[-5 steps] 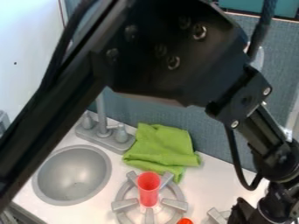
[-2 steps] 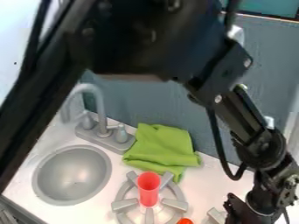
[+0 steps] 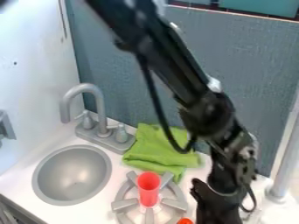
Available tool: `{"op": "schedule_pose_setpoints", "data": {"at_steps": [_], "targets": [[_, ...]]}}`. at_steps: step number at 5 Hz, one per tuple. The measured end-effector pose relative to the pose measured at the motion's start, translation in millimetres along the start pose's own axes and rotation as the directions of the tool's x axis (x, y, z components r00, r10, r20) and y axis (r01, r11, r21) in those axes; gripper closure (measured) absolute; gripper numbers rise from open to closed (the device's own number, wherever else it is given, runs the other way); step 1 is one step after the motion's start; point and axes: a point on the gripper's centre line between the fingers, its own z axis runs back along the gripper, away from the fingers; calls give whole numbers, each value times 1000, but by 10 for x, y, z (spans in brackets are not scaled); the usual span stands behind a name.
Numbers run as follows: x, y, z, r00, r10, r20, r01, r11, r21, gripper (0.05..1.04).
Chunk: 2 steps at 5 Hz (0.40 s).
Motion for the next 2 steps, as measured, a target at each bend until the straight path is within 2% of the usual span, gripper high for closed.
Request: {"op": "schedule_pose_setpoints", "data": {"at_steps": [1,2], "targets": [[-375,342,93,984,174,-24,-174,985,21,829],[-701,732,48,923,370,-107,-369,929,34,860]]}}
